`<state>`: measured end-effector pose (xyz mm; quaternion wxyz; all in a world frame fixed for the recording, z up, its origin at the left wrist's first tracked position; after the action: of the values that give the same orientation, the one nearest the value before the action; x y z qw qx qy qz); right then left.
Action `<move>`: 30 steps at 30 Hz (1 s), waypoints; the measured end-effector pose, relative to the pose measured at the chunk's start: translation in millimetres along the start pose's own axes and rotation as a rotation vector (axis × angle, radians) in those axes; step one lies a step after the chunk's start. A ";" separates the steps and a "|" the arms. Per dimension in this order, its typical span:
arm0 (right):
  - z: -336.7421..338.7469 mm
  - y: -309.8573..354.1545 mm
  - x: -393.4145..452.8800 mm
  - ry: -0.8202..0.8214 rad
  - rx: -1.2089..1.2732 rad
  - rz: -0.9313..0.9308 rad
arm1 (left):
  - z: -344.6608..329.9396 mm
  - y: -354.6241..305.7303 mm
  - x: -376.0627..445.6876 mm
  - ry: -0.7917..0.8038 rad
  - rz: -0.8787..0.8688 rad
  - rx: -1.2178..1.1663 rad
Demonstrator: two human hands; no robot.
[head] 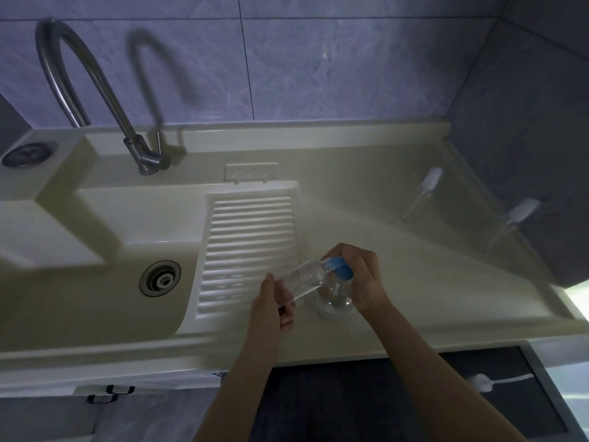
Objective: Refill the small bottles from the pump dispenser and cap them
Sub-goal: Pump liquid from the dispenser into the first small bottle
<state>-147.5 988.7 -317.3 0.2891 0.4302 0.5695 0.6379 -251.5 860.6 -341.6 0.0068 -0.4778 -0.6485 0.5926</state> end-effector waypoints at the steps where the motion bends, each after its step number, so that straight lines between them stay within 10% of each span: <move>1: -0.1 -0.6 -0.3 -0.004 -0.005 -0.009 | 0.0 0.4 -0.4 0.000 -0.004 0.001; 30: 0.3 -0.9 -1.7 -0.070 -0.109 -0.017 | -0.6 -3.6 -4.9 0.005 -0.011 -0.016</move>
<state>-146.5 987.6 -318.6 0.3371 0.4310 0.5273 0.6500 -250.7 858.5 -336.0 0.0077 -0.4756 -0.6559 0.5861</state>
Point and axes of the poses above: each hand's wrist, its own x-axis towards the middle knuckle, its own z-axis out of the back of the hand, y = z × x, the point moved 4 cm from there along x, towards the middle knuckle, and after that the axes turned 1 degree about -y, right-handed, at the moved point
